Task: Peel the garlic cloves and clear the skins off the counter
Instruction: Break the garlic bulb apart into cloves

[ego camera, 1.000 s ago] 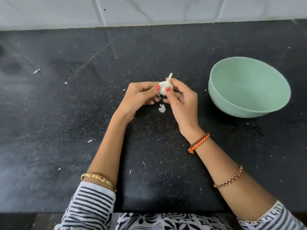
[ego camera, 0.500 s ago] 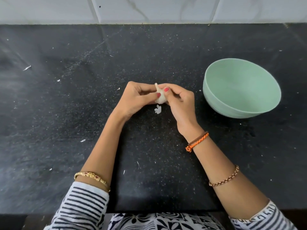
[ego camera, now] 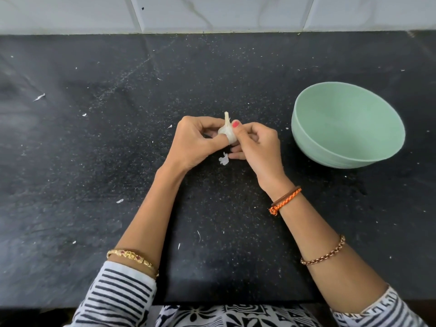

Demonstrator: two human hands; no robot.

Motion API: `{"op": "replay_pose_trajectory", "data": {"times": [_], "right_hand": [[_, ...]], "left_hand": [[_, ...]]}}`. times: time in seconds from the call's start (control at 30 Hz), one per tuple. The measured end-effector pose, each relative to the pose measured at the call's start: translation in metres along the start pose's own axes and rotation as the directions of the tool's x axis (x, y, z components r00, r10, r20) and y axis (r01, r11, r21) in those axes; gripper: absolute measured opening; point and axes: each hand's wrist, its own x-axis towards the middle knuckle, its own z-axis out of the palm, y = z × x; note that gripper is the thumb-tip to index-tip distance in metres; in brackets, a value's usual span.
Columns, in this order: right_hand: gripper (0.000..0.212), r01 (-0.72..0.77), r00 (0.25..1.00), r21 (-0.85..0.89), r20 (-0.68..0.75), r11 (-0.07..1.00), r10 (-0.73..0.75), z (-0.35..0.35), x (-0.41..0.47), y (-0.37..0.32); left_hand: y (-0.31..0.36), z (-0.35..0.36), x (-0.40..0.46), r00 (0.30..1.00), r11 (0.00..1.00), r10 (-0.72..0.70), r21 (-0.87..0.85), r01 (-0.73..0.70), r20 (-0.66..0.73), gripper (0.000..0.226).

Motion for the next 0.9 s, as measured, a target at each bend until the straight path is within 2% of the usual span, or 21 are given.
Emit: {"op": "replay_pose_trajectory", "data": {"times": [0.17,0.47,0.6,0.8,0.9], "right_hand": [[0.023,-0.082,0.995,0.081,0.057,0.993,0.077,-0.005,0.001,-0.004],[0.021,-0.099,0.989,0.101,0.122,0.99,0.086,-0.008,0.001,-0.005],[0.024,-0.122,0.981,0.077,0.159,0.99,0.108,-0.011,0.003,-0.006],[0.023,-0.136,0.972,0.036,0.196,0.99,0.127,-0.011,0.003,-0.008],[0.02,-0.123,0.974,0.037,0.195,0.992,0.113,-0.012,0.002,-0.01]], "left_hand": [[-0.001,0.005,-0.002,0.999,0.999,0.045,0.022,-0.045,-0.004,0.021],[-0.005,0.011,-0.003,0.998,0.999,0.038,-0.01,-0.038,-0.053,0.011],[-0.003,0.012,-0.004,0.998,0.995,0.029,-0.095,-0.034,-0.06,0.008],[0.0,0.017,-0.008,0.996,0.969,-0.029,-0.247,0.008,-0.08,0.016],[-0.002,0.018,-0.006,0.998,0.987,0.012,-0.162,-0.022,-0.062,0.016]]}}
